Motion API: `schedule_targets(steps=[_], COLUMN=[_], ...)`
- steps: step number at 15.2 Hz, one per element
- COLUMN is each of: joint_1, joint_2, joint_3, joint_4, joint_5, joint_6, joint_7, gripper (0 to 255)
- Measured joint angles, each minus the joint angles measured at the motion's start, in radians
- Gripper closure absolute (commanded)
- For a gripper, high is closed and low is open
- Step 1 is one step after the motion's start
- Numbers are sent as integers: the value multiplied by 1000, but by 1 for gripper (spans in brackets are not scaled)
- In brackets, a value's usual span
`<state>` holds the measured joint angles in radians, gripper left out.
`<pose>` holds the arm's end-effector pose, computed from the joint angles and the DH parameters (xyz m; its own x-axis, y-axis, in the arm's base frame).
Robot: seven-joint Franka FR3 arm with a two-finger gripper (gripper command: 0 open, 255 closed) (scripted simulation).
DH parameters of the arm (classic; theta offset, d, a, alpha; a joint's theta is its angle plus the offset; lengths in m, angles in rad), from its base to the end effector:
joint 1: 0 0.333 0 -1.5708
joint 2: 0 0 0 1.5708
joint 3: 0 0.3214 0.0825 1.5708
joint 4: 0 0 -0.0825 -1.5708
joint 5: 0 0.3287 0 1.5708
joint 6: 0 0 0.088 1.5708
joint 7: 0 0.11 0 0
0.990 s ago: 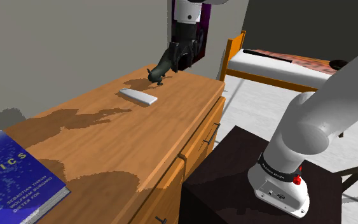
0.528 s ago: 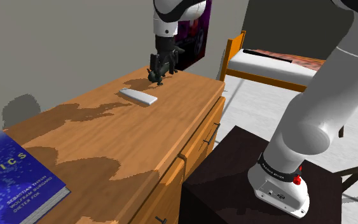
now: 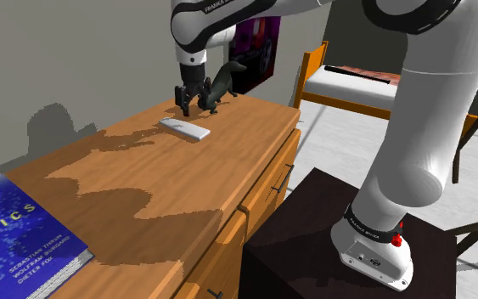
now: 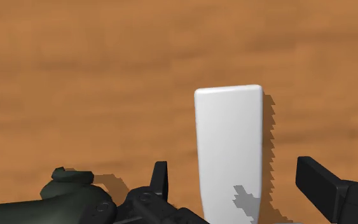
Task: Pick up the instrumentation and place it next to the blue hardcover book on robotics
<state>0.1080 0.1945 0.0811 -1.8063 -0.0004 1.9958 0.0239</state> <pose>0.5541 0.1031 0.4603 0.9866 0.1632 -0.0047 0.1631 -0.9865 -0.0152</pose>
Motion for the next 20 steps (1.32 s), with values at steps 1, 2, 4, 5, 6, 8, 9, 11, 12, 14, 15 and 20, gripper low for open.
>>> schedule_targets(steps=[1,2,4,5,6,8,9,11,12,14,15,20], joint_1=[7,12,22,27,30,32,33,33,33,34,34,34], joint_2=[33,67,154,188,206,227,234,246,250,255,256,256], joint_3=[3,5,6,7,7,7,6,6,5,5,5,5], joint_4=[28,59,155,193,208,210,204,197,189,180,179,177], joint_5=[-8,-15,-32,-38,-41,-45,-46,-47,-48,-49,-49,-49], joint_6=[4,6,-5,-10,-7,12,25,44,55,69,72,75], joint_7=[6,9,11,13,16,16,17,18,18,19,20,20], gripper=[0,0,0,0,0,0,0,0,0,0,0,255])
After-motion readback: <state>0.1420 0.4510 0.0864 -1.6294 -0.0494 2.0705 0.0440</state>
